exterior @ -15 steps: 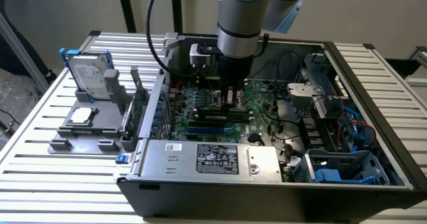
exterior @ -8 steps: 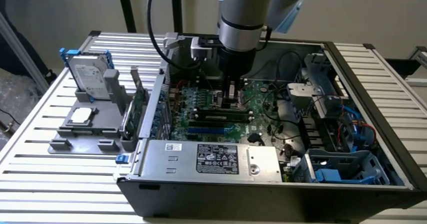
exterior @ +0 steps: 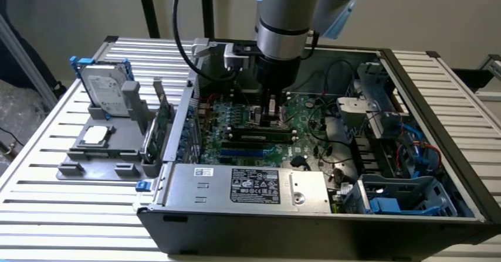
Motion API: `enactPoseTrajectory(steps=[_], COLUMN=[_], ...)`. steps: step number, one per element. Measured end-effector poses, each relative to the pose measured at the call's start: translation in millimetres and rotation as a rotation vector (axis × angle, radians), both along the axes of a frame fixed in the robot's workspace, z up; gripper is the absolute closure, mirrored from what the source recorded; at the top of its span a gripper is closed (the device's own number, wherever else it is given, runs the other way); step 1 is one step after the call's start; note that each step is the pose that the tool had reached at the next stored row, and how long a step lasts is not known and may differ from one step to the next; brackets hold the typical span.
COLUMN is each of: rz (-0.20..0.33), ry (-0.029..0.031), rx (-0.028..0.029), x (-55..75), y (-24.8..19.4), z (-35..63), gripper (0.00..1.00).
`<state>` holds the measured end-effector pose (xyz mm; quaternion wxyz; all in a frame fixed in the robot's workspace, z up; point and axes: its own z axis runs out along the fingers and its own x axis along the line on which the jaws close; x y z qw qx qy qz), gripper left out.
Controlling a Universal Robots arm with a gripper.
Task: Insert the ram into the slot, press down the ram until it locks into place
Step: 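Press down the ram until it locks into place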
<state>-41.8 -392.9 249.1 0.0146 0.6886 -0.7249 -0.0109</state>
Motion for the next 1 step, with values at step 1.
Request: enactPoseTrajectory(steps=[1], rz=[0.000], ry=[-0.0001], rx=[0.0001], x=[0.0], y=[0.0], z=[0.0], gripper=[0.89])
